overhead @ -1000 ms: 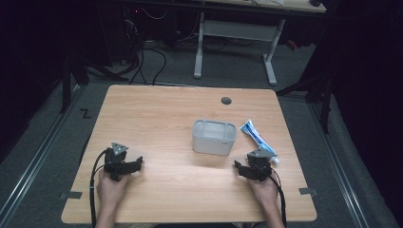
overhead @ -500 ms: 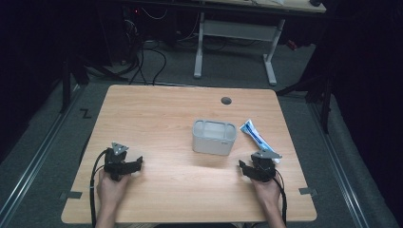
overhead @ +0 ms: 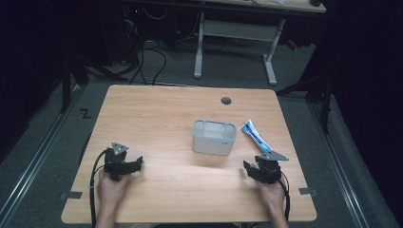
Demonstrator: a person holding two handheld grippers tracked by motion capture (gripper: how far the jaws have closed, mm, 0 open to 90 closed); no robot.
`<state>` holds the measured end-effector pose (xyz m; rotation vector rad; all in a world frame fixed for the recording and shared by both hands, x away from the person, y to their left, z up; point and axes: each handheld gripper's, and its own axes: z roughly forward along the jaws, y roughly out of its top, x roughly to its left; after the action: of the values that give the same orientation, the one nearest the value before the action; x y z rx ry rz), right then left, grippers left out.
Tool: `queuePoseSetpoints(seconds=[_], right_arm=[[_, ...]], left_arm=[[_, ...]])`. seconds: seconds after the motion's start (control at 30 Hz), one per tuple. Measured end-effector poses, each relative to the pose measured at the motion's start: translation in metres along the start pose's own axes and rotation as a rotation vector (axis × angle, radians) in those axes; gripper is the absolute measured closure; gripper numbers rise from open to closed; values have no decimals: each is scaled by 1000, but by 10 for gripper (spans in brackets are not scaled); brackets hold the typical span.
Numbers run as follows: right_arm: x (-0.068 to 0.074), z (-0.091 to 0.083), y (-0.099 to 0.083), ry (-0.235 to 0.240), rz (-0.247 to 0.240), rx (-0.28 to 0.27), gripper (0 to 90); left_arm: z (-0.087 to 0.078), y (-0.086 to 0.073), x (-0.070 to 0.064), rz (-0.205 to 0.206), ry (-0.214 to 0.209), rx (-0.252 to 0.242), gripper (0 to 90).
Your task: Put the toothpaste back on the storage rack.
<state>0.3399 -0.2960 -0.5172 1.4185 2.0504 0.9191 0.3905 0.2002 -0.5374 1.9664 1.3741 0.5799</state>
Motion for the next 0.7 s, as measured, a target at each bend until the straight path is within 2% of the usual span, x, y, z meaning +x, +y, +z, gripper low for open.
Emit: queuePoseSetpoints(seconds=[0.43,0.67,0.7], right_arm=[[-9,-15,1,-15,-1,-24,449],[-14,-18,2,-12,19,-36,449],[-16,-19,1,-2,33,-45,444]], left_arm=[[0,0,0,3,0,0,177],[0,0,0,2,0,-1,177],[0,0,0,2,0,-1,178]])
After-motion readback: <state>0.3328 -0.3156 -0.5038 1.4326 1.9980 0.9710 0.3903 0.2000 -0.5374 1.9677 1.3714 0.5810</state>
